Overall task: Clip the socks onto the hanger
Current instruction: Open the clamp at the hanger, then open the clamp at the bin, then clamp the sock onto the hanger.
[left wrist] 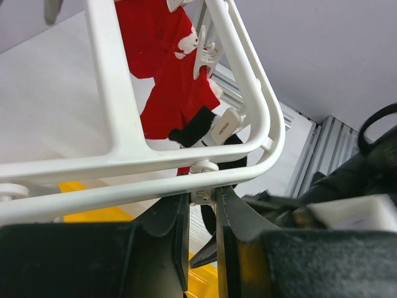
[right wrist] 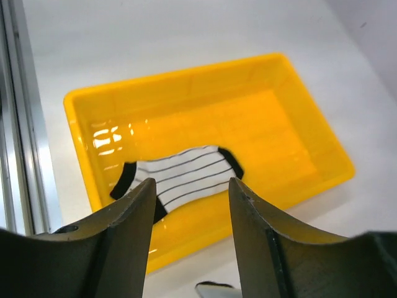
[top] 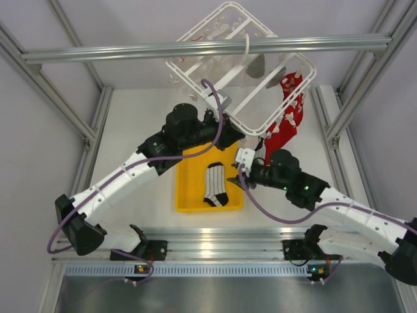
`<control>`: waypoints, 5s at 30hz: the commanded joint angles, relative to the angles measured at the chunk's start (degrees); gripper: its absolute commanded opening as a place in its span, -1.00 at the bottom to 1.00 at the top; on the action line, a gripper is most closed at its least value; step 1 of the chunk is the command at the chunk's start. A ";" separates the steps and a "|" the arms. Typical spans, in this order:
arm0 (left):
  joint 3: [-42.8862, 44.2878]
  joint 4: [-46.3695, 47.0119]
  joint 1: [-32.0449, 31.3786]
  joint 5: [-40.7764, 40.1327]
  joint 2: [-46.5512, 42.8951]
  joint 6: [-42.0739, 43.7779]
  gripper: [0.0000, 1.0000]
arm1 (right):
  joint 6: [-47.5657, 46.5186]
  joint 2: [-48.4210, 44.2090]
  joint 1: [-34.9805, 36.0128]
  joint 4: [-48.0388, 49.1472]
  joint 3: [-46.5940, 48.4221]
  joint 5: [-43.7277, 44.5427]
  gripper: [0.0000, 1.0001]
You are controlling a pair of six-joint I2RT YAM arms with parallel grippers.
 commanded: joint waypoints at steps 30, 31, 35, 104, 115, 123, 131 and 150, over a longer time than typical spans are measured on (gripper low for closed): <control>1.26 3.06 0.43 -0.12 -0.07 -3.02 -1.00 | -86.05 58.15 0.58 -53.08 41.12 -16.89 0.13; 1.26 2.97 0.51 -0.12 -0.15 -3.02 -1.00 | -86.40 59.64 0.75 -54.14 42.69 -15.83 0.11; 1.17 2.88 0.69 -0.12 -0.15 -2.85 -1.00 | -85.71 60.80 1.46 -52.84 42.27 -13.28 0.05; 0.99 2.35 1.30 -0.74 -0.50 -4.51 -1.00 | -15.21 55.37 4.62 -13.93 28.31 -3.26 -1.00; 1.35 2.88 1.83 0.84 -0.42 -7.86 -1.00 | -9.08 27.17 9.01 3.15 7.99 0.08 -1.00; 1.00 3.49 2.18 2.16 0.02 -9.96 -1.00 | 9.74 9.93 10.24 8.33 4.06 12.09 -1.00; 0.73 3.94 2.97 4.18 -0.15 -11.63 -1.00 | 14.32 -0.19 9.55 0.27 1.49 28.90 -1.00; -1.11 8.41 6.31 16.57 -0.15 -15.85 -1.00 | 13.53 -8.28 -1.44 0.96 -0.36 13.73 -1.00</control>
